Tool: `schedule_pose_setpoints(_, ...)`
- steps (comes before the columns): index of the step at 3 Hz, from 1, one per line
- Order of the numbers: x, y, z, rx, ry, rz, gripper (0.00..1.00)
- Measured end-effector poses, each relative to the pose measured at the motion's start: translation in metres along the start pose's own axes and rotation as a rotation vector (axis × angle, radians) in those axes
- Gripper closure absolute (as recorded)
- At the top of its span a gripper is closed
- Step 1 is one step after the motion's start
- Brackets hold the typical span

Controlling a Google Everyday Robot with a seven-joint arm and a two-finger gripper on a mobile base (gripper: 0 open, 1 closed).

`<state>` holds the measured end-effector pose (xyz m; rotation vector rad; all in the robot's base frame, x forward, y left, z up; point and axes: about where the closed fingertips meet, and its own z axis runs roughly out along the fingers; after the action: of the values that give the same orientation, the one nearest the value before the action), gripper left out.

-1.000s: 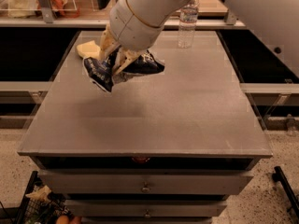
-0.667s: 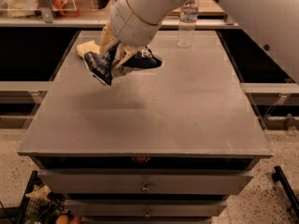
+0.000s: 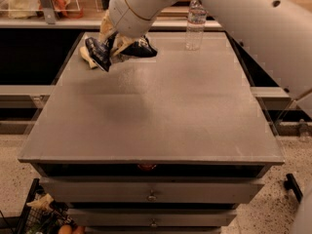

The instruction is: Move blue chip bag near sponge

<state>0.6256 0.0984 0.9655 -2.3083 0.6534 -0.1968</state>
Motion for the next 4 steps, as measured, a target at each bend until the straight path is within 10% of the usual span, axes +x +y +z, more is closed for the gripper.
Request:
schedule_pose_setpoints(3,0.07,-0.028,0.055,0.095,0.095,0.105,1.0)
schedule_pose_setpoints(4,0.088,-0.03,0.066,0.108,0.125,0.142,0.81)
